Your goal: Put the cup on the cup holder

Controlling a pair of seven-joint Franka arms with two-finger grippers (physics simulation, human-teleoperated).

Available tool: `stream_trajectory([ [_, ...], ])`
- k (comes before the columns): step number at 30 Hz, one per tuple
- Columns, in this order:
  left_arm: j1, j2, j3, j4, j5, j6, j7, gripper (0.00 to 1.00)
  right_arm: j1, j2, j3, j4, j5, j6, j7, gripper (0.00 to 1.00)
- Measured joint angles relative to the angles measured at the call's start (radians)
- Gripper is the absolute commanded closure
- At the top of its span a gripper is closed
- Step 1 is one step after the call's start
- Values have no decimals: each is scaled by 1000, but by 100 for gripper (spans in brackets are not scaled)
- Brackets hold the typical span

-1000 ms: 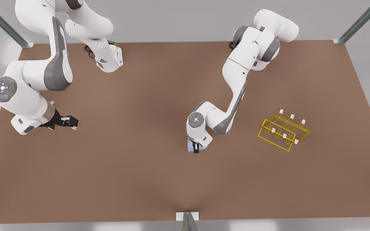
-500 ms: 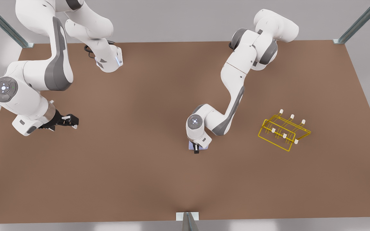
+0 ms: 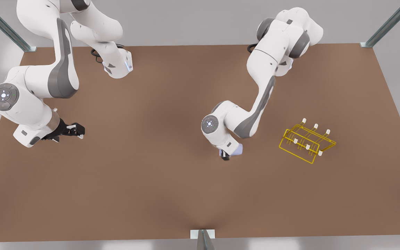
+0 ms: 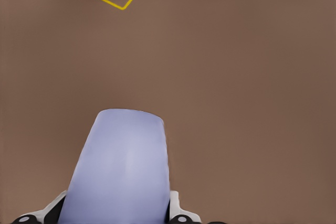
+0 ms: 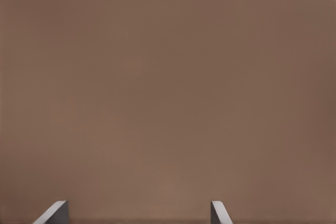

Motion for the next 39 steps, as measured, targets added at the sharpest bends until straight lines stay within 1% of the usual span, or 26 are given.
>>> stream_trajectory([
  [3, -6, 5, -1, -2, 153, -172, 4, 20, 0, 0, 0, 0, 0, 0, -5, 0],
  [8, -6, 31, -1, -13, 372, -392, 11, 20, -1, 1, 0, 1, 0, 0, -10, 0],
  [14, 13, 49, 2, -33, 566, -551, 25, 20, -2, 7, -1, 4, 0, 1, -15, 0],
  [20, 59, 83, 17, -36, 670, -604, 34, 20, -2, 7, -1, 3, 0, 0, -19, 0],
  [27, 108, 86, 18, -97, 762, -616, 36, 20, -4, 7, -1, 3, -1, -1, -22, 0],
  [39, 154, 69, 18, -216, 838, -590, 11, 20, -5, 7, -3, 3, -1, -5, -27, 0],
])
